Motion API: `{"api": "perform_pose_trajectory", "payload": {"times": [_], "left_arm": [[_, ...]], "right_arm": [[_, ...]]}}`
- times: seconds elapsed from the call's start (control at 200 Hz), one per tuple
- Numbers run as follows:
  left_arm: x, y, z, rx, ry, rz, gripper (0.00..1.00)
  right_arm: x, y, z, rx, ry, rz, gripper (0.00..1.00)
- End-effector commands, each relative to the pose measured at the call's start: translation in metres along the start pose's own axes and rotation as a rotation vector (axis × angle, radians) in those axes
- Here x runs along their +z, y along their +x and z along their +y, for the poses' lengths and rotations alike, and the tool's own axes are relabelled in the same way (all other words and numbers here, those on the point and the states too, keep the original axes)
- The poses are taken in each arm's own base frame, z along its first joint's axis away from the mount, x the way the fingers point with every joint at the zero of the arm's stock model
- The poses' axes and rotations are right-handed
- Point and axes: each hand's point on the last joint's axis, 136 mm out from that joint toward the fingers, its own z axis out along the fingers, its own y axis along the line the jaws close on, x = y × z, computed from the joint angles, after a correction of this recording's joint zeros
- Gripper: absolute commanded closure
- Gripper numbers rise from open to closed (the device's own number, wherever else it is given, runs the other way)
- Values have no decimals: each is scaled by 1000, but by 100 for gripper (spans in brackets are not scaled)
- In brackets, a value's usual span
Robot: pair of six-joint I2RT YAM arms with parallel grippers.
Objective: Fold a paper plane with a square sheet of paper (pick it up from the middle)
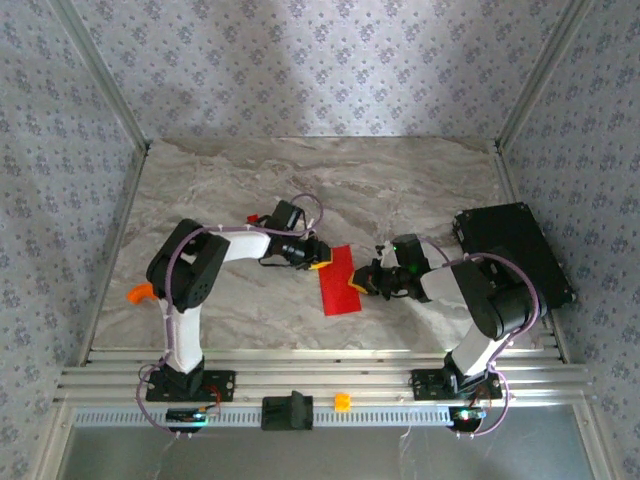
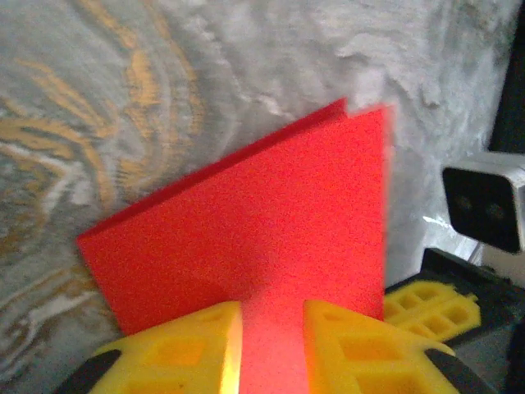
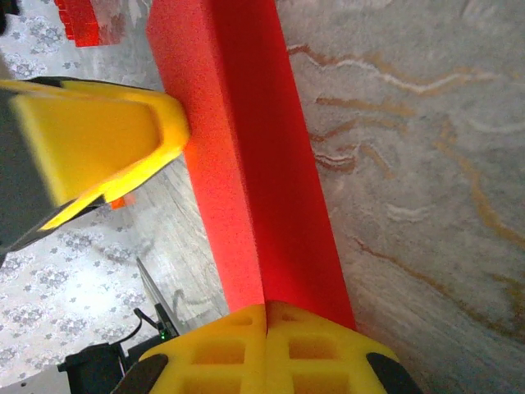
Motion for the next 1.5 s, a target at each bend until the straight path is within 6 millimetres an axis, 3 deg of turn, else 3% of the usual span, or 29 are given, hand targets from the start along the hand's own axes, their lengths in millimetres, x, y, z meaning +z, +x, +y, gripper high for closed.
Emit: {"api": "perform_pose_trajectory", "payload": {"times": [0.0, 0.1, 0.175, 0.49, 0.66, 0.92, 1.294, 1.494], "left_arm": [[-30, -11, -43, 104, 46, -78, 56], [-46, -11, -57, 164, 46, -123, 43], [-54, -7, -63, 215, 29, -152, 39], [-67, 13, -52, 304, -32, -249, 39], [-74, 26, -62, 429, -3, -290, 41], [-74, 33, -63, 443, 3, -248, 45], [-65, 44, -60, 455, -16, -215, 46], [-53, 65, -67, 624, -116, -165, 40]], "right_arm": [[-5, -9, 4, -4, 7, -51, 96], [-10, -17, 4, -4, 35, -107, 96], [-12, -22, 4, 0, 47, -143, 96], [-11, -15, 3, 1, 29, -98, 87], [-8, -17, 11, -30, 10, -73, 84], [-10, -20, 7, -30, 22, -52, 84], [-8, -22, 15, -34, -13, -34, 94], [-9, -23, 12, -24, -3, -41, 95]]}}
